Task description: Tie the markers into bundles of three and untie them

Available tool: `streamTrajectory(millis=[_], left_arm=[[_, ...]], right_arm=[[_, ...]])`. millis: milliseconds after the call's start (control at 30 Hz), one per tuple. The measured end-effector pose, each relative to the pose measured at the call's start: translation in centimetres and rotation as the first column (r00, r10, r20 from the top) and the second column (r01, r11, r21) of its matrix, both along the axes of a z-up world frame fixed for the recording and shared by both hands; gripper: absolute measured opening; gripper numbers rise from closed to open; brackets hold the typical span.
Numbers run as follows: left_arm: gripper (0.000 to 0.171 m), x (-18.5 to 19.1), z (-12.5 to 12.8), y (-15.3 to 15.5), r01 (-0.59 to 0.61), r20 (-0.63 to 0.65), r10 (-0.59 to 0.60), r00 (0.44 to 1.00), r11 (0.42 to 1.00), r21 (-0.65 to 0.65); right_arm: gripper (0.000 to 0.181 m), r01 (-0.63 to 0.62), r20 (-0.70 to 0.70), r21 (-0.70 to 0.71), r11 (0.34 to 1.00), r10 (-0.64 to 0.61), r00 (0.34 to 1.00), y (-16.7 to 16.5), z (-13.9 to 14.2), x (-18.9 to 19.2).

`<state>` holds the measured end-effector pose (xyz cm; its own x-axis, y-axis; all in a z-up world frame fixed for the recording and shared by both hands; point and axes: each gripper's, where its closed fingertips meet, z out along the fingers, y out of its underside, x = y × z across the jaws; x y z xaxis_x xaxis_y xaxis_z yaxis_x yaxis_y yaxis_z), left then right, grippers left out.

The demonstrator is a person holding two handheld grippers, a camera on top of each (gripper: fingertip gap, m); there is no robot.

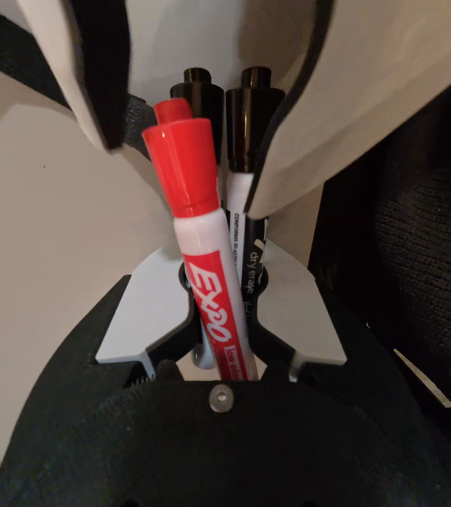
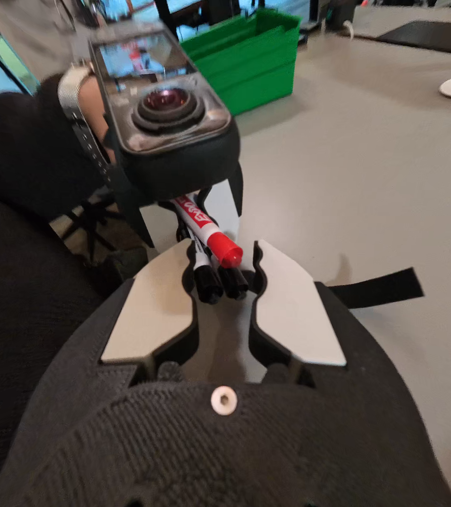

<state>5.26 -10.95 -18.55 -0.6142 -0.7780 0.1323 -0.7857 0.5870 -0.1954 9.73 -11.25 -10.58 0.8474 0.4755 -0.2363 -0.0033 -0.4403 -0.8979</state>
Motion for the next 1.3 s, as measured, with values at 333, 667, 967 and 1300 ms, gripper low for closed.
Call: streamTrajectory(millis=[333,667,967,1300], left_arm=[[0.044,-0.3,0.3,0.6,-0.048,0.023,0.048,0.999,0.999,0.001],[0.044,-0.5,0.2,1.2,-0.059,0.029,0.058,0.998,0.998,0.034],[0.043,-0.5,0.3,1.6,-0.050,0.039,0.047,0.998,0.996,0.071],[0.044,-0.5,0.2,1.6,-0.044,0.037,0.041,0.998,0.994,0.101]], right_arm=[[0.025,-0.004,0.047,0.009,1.000,0.004,0.999,-0.1,0.3,-0.6],[0.025,-0.003,0.056,0.009,1.000,0.003,0.998,-0.2,0.4,-0.2],[0.026,-0.005,0.063,0.022,1.000,0.004,0.998,0.0,0.4,-0.5],[0.032,-0.026,0.074,0.002,1.000,0.026,0.997,0.0,-0.2,-1.1]])
